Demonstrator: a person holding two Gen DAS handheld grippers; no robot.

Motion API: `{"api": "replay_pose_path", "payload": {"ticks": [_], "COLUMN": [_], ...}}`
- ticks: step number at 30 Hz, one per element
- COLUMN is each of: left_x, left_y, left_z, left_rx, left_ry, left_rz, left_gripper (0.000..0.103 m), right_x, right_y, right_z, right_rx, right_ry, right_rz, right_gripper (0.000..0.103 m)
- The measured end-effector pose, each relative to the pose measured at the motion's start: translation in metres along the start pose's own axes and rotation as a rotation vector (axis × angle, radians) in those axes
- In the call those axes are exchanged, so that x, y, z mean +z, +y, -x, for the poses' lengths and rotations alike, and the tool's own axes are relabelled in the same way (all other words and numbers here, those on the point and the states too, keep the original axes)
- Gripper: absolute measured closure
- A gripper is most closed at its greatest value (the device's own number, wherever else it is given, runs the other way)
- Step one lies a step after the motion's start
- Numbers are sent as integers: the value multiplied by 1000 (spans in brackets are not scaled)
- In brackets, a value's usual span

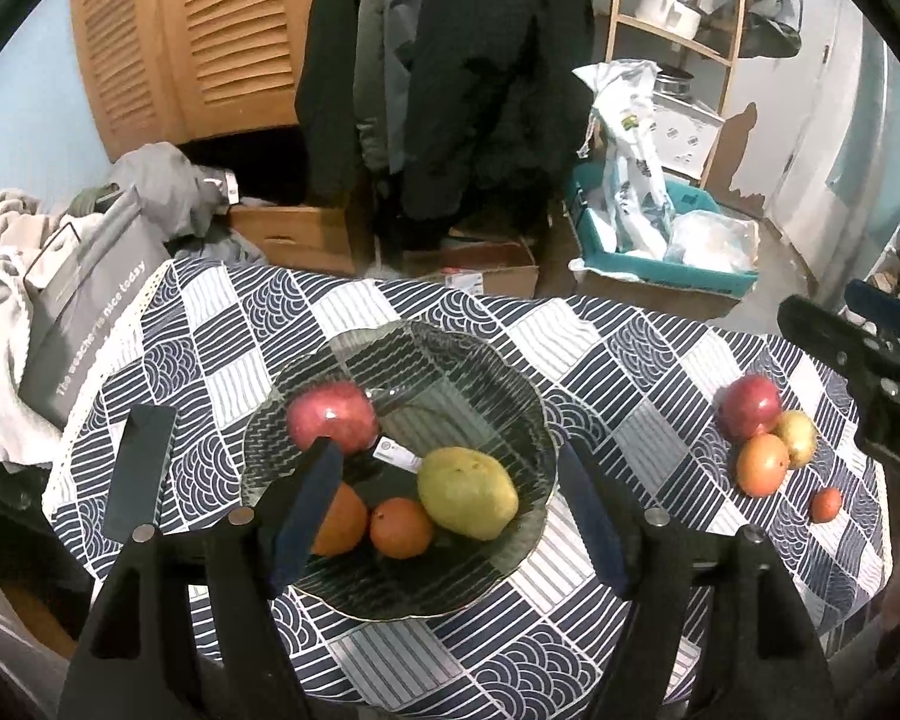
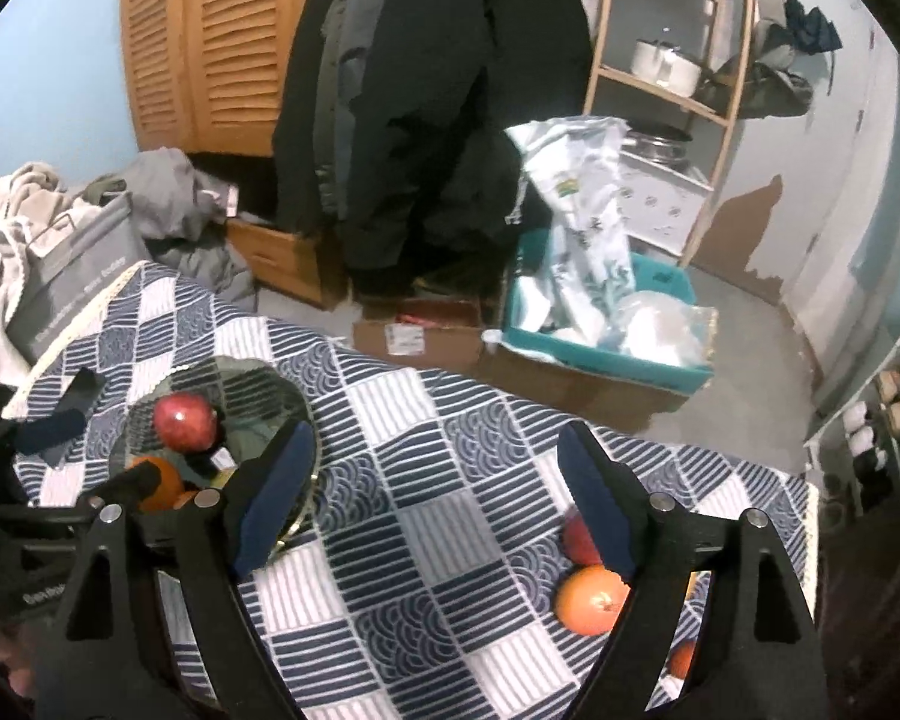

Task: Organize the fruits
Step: 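Withdraw both tools from the bowl toward the remaining fruit cluster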

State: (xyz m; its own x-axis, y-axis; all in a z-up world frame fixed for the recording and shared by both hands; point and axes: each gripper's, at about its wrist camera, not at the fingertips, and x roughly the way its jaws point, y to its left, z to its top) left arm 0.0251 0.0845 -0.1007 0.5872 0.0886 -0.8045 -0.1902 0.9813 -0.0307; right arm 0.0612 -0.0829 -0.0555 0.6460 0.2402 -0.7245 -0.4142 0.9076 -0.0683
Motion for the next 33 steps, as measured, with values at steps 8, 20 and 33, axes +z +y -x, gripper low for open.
{"api": "replay_pose_path", "payload": {"ticks": [8,20,33], "left_x": [4,9,9], "left_y": [-13,-44,-95], "left_z": [9,15,14], "left_rx": [-22,-58,-101], "left_ry": [-19,-28,-11], "left_rz": [-16,-60,-136], "left_gripper": [25,23,22], "right_x": [-12,-30,-60], "right_y": [-21,-65,-126], "right_z": [12,30,43], "right_rx": [-62,-135,-215], "right_ry": [-10,-15,10], "right_rz": [-10,-50,-138], "right_gripper": [17,16,16]}}
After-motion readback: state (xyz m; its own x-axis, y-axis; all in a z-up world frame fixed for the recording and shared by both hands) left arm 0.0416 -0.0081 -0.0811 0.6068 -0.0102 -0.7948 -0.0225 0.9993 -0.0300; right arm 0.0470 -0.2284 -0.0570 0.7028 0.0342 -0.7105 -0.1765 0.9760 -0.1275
